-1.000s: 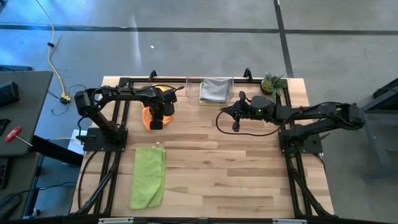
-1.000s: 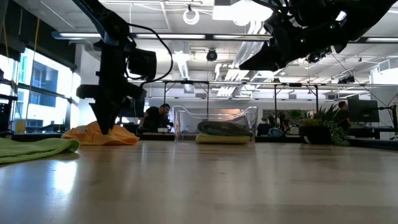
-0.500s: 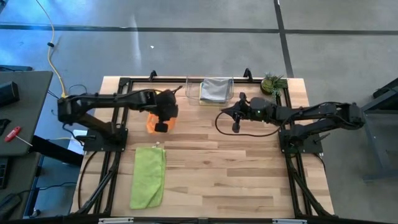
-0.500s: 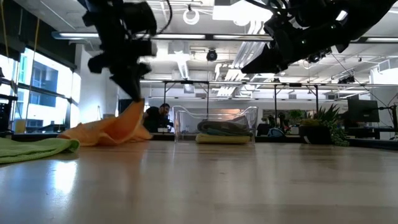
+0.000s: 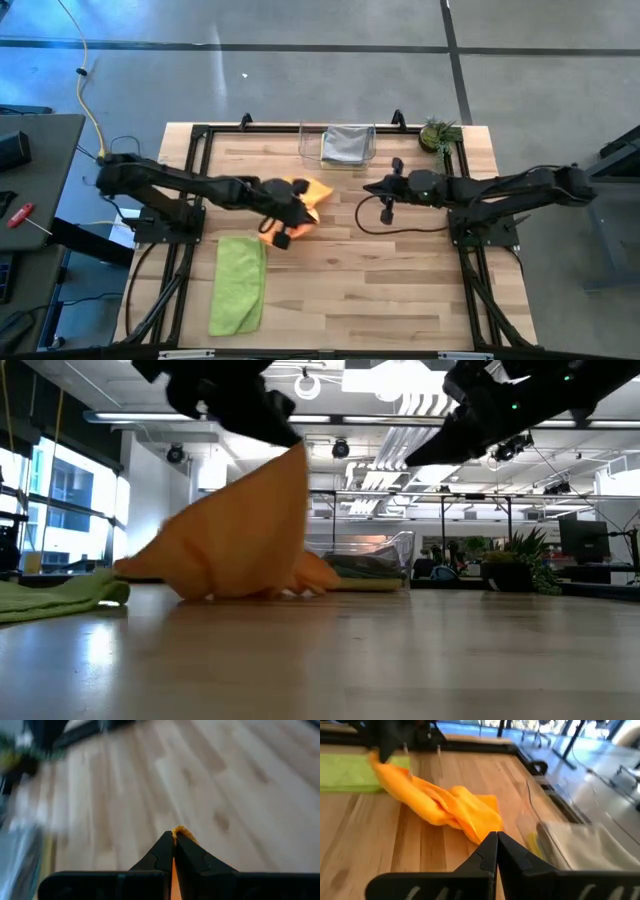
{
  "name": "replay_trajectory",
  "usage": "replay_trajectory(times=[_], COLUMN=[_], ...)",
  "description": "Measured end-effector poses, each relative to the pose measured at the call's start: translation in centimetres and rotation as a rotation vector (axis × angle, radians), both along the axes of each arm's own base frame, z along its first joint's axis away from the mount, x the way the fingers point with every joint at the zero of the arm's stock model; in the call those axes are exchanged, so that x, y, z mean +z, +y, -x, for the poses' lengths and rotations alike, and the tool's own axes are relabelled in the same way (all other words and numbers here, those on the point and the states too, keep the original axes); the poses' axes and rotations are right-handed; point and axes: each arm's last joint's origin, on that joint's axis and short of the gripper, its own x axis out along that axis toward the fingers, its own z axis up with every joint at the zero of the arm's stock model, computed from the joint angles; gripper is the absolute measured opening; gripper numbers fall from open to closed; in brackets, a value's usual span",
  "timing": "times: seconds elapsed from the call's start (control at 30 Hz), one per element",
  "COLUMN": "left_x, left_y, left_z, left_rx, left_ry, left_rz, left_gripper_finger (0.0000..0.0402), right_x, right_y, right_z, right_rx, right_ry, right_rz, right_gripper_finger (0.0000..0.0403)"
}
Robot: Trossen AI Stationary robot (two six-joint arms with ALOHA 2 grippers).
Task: Fold microfiber towels
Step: Fold the orange towel on the table
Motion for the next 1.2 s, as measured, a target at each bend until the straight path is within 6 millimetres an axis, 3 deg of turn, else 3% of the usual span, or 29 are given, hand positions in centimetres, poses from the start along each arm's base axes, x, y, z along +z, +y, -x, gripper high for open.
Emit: replay_trajectory(times=[0.33,0.53,0.67,0.83,1.0,1.2], left_x=[-5.2,-5.8,-5.0,-2.5,-1.2,-4.0], left_y=[-1.1,-1.7,-1.6,-2.0,-3.8,-6.9], left_z=[-7.9,-11.0,-10.9,-9.1,-6.9,-3.9], left_rx=[-0.088,-0.103,-0.083,-0.063,-0.019,0.062], left_ry=[-0.102,-0.076,0.009,0.075,0.164,0.287], left_rz=[0.074,0.088,0.112,0.141,0.192,0.185], left_gripper_finger=[0.0001,0.0032,0.0076,0.0125,0.0141,0.0142], right_x=[0.5,0.3,0.1,0.0,0.0,-0.8], right_y=[2.4,3.6,4.2,4.6,5.2,6.5], right_z=[2.3,2.5,2.7,2.8,2.9,2.4], right_rx=[-0.026,0.01,0.032,0.049,0.077,0.112], right_ry=[0.069,0.091,0.112,0.118,0.119,0.14], right_rz=[-0.041,-0.026,-0.023,-0.032,-0.033,-0.062], right_gripper_finger=[0.0,0.0,0.0,0.0,0.0,0.0009])
